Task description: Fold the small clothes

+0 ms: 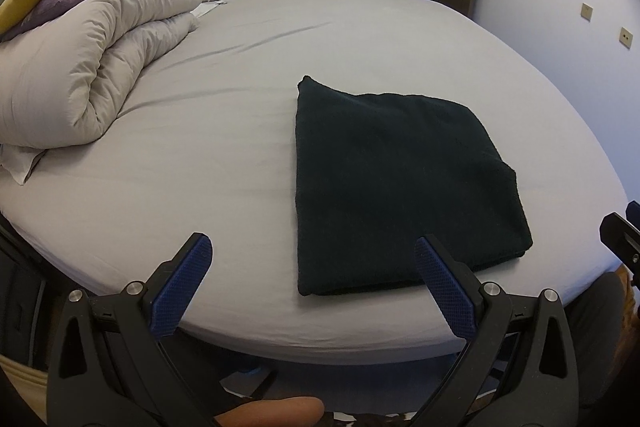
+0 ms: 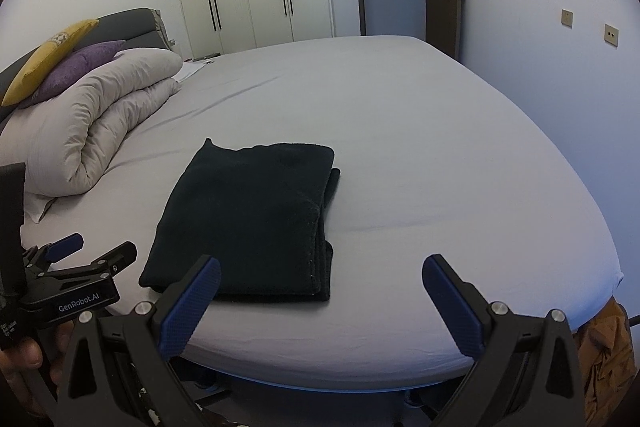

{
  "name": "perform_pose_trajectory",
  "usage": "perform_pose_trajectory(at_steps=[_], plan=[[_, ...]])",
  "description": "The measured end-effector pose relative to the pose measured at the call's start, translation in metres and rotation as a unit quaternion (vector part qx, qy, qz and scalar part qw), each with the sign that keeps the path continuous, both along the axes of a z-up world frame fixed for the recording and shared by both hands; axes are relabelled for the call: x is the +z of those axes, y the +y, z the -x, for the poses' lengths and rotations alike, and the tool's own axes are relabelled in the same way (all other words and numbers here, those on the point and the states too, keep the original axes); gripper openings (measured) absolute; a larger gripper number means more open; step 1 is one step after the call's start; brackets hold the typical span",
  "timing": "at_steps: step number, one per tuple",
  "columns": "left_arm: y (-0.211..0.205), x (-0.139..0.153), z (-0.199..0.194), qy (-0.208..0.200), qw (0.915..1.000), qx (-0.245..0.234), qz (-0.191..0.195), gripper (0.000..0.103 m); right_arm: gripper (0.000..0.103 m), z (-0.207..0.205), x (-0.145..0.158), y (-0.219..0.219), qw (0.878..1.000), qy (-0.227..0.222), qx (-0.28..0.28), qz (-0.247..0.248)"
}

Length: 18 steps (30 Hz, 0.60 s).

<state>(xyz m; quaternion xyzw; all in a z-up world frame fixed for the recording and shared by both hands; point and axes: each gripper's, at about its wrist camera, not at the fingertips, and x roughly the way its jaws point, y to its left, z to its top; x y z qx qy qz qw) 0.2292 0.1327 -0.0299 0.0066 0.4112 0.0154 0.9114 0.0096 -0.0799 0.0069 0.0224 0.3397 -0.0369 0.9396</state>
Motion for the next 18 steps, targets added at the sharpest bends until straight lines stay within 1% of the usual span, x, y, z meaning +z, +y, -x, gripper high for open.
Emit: perform_pose_trajectory(at_steps=[18], plan=[[0.0029,-0.0012,-0.002,0.003,1.0,-0.001,0.001,0.103,0.103,-0.0023,-0.0073,0.0064,1.0,0.009,0.006,-0.001]])
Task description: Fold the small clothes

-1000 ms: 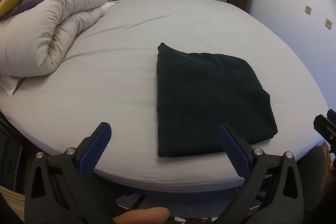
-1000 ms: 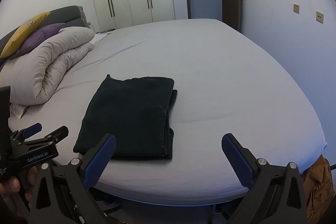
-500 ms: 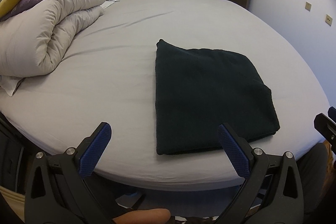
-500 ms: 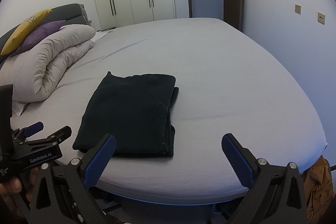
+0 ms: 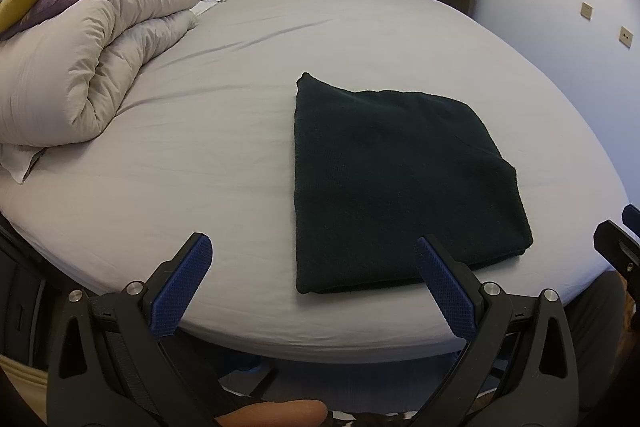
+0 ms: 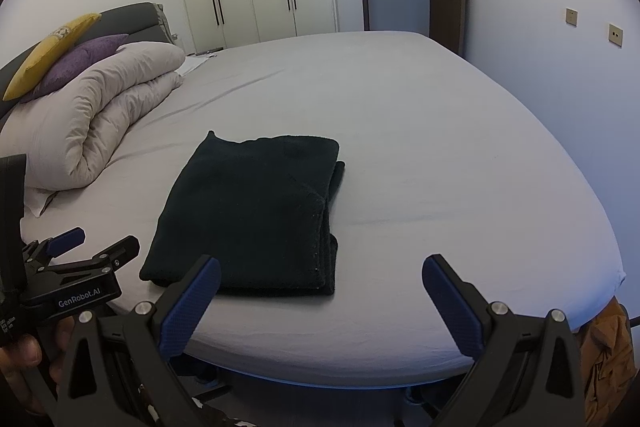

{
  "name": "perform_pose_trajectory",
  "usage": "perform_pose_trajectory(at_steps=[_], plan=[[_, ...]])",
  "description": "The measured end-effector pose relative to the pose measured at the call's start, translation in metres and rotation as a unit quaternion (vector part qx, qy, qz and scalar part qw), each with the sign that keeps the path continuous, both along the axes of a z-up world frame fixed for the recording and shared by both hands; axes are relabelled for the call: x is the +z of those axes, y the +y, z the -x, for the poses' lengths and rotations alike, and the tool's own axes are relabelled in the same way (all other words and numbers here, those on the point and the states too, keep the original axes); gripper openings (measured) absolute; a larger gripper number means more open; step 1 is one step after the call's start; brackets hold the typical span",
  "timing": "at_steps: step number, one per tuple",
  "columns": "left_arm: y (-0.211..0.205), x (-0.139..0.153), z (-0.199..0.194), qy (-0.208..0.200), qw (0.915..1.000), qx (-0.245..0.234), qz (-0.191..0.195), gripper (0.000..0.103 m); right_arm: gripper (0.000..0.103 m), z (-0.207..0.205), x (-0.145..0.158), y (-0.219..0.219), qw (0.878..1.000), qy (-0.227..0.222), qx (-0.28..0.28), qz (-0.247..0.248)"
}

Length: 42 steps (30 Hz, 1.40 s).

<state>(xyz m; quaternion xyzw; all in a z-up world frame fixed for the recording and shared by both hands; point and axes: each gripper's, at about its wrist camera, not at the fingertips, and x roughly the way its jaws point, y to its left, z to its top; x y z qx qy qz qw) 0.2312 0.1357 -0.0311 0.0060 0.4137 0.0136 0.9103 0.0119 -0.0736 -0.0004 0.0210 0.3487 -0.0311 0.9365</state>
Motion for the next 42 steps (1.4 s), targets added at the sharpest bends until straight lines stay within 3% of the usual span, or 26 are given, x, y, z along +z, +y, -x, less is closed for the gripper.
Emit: perform_pose_trajectory(at_steps=[42], plan=[[0.0013,-0.0032,-0.0023,0.003,1.0,-0.003,0.0,0.103,0.103,-0.0019,-0.0058,0.0005,1.0,0.007,-0.001,-0.003]])
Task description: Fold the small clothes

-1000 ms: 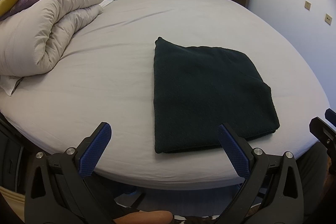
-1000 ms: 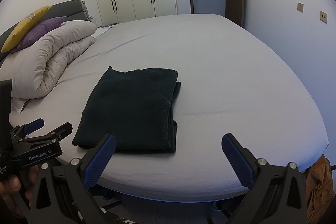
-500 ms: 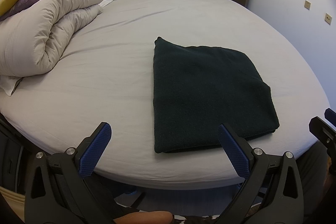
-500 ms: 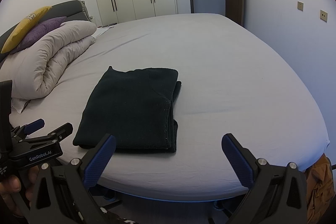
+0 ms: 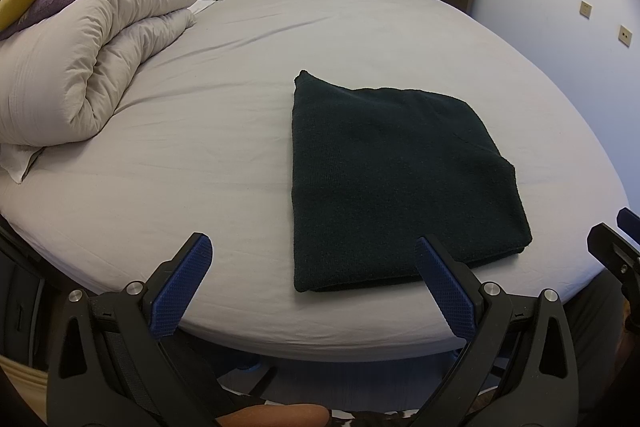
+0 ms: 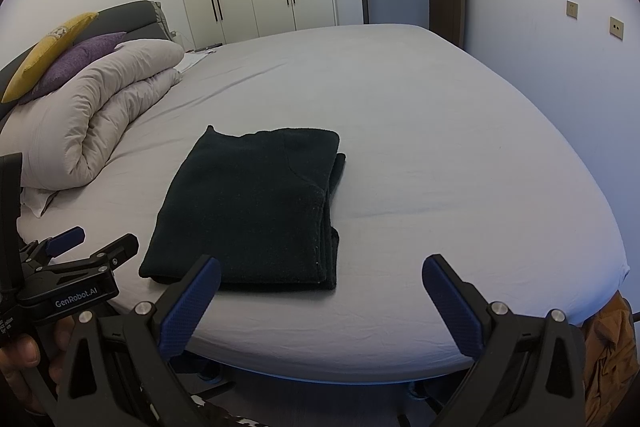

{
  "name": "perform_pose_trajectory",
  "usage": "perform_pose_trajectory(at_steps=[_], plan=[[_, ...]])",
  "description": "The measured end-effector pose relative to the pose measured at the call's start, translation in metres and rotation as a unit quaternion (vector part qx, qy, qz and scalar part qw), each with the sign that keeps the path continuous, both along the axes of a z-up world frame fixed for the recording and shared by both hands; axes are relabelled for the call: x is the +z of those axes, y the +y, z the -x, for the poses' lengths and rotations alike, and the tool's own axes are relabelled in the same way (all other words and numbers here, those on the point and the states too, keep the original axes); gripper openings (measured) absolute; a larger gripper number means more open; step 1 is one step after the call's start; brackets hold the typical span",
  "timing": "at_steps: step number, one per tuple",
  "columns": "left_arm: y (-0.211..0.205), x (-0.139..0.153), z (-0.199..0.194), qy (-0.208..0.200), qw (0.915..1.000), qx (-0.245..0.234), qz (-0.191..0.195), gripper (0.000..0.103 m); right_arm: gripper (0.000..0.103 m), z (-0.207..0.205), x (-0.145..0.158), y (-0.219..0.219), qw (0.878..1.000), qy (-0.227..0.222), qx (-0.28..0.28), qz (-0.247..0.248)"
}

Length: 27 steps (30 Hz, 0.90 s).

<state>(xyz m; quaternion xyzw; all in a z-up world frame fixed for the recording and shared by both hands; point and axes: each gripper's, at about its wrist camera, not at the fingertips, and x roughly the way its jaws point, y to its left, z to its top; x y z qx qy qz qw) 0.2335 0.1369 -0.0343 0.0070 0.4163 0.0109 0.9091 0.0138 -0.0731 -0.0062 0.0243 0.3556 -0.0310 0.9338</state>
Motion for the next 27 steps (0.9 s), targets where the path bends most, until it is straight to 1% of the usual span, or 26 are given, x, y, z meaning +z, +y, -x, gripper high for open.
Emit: perform_pose_trajectory(at_steps=[22,27], plan=[[0.0014,-0.0032,0.001,0.004,1.0,0.001,0.004,0.103,0.103,0.001,-0.0004,0.003,1.0,0.001,0.0,-0.002],[0.0026,-0.0021,0.0013,0.0,1.0,0.004,0.001,0.103,0.103,0.0022,-0.0008,0.006,1.0,0.002,0.0,-0.003]])
